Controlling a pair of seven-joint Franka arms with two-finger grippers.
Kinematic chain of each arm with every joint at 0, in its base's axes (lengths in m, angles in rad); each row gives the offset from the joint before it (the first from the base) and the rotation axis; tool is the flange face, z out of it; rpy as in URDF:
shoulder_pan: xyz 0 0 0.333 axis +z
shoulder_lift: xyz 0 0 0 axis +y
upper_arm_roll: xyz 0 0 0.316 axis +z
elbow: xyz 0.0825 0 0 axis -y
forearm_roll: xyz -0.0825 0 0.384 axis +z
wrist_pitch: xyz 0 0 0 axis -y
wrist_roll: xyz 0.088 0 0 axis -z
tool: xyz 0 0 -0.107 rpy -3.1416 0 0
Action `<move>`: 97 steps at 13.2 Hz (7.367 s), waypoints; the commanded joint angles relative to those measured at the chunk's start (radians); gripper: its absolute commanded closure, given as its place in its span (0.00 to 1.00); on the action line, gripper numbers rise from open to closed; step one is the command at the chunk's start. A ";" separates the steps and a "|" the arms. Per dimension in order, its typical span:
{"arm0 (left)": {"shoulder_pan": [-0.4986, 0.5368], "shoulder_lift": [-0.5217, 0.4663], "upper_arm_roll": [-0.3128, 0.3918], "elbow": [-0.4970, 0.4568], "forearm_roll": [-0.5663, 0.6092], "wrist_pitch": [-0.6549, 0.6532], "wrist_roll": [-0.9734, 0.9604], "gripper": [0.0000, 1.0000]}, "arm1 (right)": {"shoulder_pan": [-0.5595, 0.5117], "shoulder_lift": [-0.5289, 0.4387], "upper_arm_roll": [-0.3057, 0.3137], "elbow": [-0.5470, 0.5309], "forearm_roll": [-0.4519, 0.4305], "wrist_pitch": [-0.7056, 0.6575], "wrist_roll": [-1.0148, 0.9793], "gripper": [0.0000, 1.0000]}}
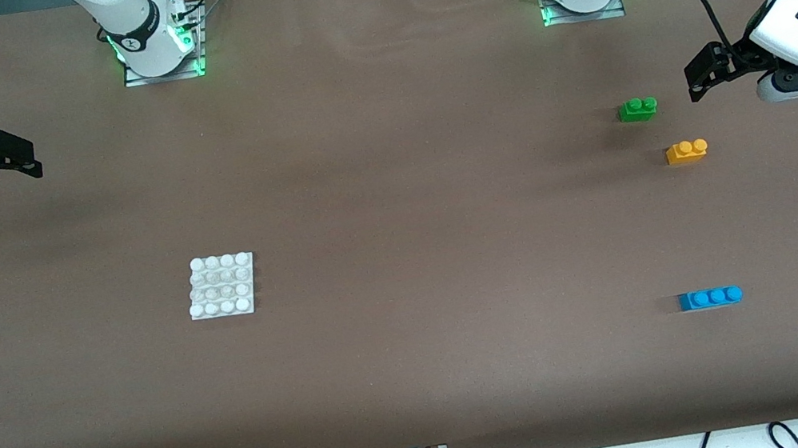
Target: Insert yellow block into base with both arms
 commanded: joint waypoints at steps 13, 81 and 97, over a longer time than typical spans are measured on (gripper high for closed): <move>-0.007 -0.002 0.011 0.002 -0.025 -0.019 -0.006 0.00 | -0.008 0.008 0.003 0.031 -0.001 -0.019 -0.007 0.01; 0.009 0.022 0.011 0.034 -0.027 -0.031 -0.001 0.00 | 0.012 0.490 0.089 -0.425 0.013 1.081 0.198 0.02; 0.009 0.022 0.011 0.034 -0.027 -0.033 0.000 0.00 | 0.010 0.558 0.123 -0.449 0.030 1.176 0.224 0.12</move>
